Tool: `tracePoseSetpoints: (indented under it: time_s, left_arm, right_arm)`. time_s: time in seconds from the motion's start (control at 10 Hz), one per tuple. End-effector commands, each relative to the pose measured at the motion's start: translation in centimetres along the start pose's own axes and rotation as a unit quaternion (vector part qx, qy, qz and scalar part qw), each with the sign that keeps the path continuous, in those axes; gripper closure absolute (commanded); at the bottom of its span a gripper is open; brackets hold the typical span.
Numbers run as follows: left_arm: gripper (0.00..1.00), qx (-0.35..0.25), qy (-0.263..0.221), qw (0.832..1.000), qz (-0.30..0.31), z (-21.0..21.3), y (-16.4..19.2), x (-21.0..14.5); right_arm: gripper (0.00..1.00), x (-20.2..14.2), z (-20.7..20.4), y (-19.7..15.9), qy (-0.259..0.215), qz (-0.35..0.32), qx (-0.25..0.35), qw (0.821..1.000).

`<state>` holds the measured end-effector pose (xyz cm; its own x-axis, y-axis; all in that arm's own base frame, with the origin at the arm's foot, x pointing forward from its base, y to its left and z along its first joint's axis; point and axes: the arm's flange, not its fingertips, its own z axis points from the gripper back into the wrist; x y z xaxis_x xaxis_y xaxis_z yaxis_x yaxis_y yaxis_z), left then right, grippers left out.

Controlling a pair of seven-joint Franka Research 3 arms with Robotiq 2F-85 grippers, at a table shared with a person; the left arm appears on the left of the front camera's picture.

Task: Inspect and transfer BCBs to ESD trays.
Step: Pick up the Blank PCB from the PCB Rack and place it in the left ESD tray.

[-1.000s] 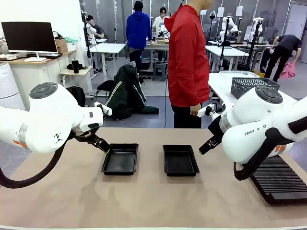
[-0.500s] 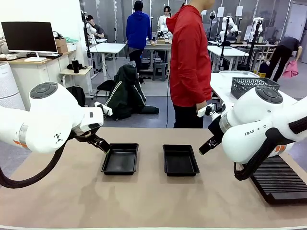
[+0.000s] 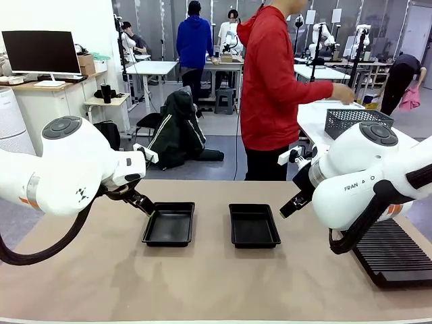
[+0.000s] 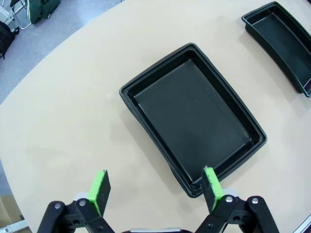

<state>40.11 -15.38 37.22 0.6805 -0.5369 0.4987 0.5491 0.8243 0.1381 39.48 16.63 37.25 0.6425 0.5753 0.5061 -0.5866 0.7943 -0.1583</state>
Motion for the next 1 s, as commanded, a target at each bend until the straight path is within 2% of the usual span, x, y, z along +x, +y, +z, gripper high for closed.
tracePoseSetpoints:
  time_s: [0.0,0.2,0.5,0.7,0.9]
  left_arm:
    - [0.0,-0.029,-0.005,0.999,0.012,1.3,0.8,0.0]
    - [0.0,-0.075,-0.016,0.996,0.037,4.6,1.8,0.3]
    - [0.0,-0.153,0.024,0.986,0.061,10.4,2.6,-0.6]
    - [0.0,-0.199,0.063,0.974,0.084,13.7,3.9,-1.9]
    - [0.0,-0.235,0.053,0.964,0.114,17.8,5.0,-3.3]
  right_arm:
    - [0.0,0.2,1.8,-0.3,0.001,-0.034,0.022,0.999]
    - [0.0,1.2,6.0,-1.9,0.002,-0.057,0.051,0.997]
    - [0.0,1.5,12.2,-3.4,0.026,-0.108,0.104,0.988]
    - [0.0,0.8,15.7,-4.7,0.037,-0.156,0.158,0.974]
    - [0.0,-0.7,18.9,-7.7,0.056,-0.201,0.209,0.955]
